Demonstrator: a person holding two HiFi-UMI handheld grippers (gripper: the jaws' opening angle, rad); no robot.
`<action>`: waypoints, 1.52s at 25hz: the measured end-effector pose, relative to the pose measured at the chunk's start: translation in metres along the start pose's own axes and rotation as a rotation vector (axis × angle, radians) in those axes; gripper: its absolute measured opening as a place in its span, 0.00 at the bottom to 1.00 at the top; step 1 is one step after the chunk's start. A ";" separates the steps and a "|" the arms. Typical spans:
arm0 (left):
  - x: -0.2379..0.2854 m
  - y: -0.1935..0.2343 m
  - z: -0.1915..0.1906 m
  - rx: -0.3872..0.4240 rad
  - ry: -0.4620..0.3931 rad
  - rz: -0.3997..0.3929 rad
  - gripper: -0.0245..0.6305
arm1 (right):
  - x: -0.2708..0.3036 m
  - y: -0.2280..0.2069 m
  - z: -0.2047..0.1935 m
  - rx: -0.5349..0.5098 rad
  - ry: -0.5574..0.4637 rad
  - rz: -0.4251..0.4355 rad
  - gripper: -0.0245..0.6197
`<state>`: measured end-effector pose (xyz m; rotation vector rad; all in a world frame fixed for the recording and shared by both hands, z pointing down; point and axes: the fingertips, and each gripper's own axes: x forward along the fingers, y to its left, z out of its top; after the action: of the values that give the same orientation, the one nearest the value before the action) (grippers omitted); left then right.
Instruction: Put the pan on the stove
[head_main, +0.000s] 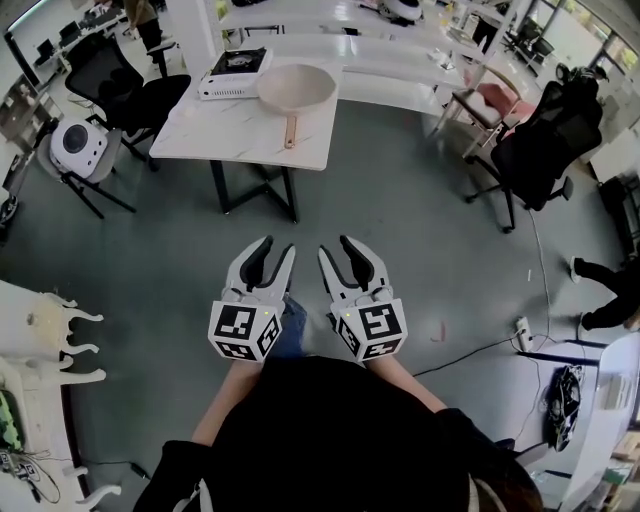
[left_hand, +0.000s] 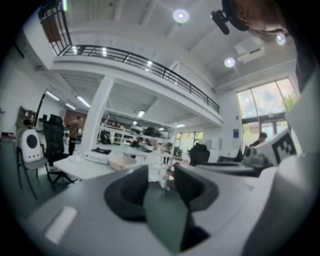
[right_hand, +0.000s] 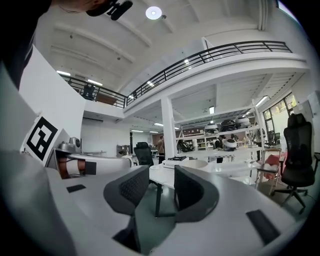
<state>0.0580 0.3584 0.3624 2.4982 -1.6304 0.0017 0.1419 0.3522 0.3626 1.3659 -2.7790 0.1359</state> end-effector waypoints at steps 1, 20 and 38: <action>0.004 0.003 0.000 0.000 0.001 -0.004 0.30 | 0.005 -0.001 -0.001 -0.003 0.000 0.002 0.23; 0.201 0.160 0.028 -0.011 0.012 -0.159 0.32 | 0.236 -0.077 0.004 0.023 0.021 -0.031 0.25; 0.355 0.256 0.005 -0.073 0.150 -0.295 0.32 | 0.399 -0.149 -0.026 0.095 0.174 -0.091 0.25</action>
<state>-0.0315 -0.0660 0.4226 2.5864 -1.1747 0.0901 0.0160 -0.0504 0.4277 1.4232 -2.5938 0.3699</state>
